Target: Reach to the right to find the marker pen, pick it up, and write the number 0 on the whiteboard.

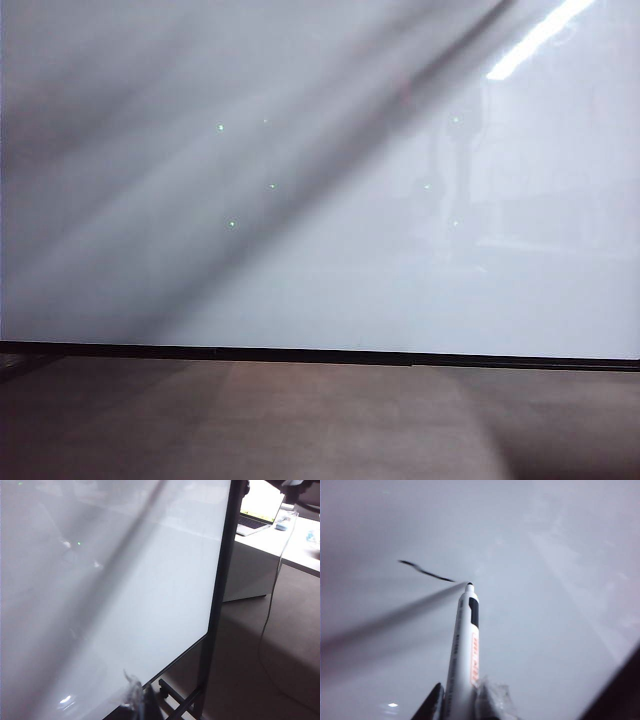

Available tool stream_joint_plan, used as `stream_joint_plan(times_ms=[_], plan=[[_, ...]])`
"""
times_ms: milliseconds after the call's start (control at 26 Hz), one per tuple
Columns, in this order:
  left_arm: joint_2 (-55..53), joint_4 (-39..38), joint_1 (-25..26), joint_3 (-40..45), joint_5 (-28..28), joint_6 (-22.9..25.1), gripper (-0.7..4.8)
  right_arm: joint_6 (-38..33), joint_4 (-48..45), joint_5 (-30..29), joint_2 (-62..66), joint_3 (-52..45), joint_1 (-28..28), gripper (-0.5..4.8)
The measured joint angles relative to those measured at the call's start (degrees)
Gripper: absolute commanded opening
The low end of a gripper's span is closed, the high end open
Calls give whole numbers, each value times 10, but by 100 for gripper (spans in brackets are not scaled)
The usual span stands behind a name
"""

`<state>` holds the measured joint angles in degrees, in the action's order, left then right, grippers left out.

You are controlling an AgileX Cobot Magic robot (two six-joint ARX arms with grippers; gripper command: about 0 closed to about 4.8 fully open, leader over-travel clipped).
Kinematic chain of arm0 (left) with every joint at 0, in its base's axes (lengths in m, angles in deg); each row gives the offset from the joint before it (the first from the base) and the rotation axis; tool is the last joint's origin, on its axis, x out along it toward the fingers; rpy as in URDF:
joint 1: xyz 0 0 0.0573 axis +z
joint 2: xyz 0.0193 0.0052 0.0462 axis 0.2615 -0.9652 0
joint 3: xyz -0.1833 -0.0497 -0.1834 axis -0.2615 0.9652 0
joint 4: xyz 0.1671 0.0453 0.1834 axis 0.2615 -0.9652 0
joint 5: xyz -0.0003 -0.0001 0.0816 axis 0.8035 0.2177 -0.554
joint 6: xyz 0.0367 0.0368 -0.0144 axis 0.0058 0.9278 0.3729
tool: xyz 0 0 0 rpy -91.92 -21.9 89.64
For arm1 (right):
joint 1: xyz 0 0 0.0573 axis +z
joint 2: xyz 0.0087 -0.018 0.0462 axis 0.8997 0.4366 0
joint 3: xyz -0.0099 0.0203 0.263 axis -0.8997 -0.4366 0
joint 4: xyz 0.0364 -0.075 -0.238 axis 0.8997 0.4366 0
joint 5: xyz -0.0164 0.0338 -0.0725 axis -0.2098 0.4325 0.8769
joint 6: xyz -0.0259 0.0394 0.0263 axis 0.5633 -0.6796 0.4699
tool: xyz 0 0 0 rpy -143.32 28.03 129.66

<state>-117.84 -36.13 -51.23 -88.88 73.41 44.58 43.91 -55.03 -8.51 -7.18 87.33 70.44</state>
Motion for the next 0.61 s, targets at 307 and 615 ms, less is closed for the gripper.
stream_joint_plan(times_ms=[307, 615], plan=[[0, -1, 0, 0, 0, 0, -6, 0, 5, -30, -41, 1, 55, -2], [0, -7, 0, 0, 0, 0, -6, 0, 8, -8, -11, -4, 49, -2]])
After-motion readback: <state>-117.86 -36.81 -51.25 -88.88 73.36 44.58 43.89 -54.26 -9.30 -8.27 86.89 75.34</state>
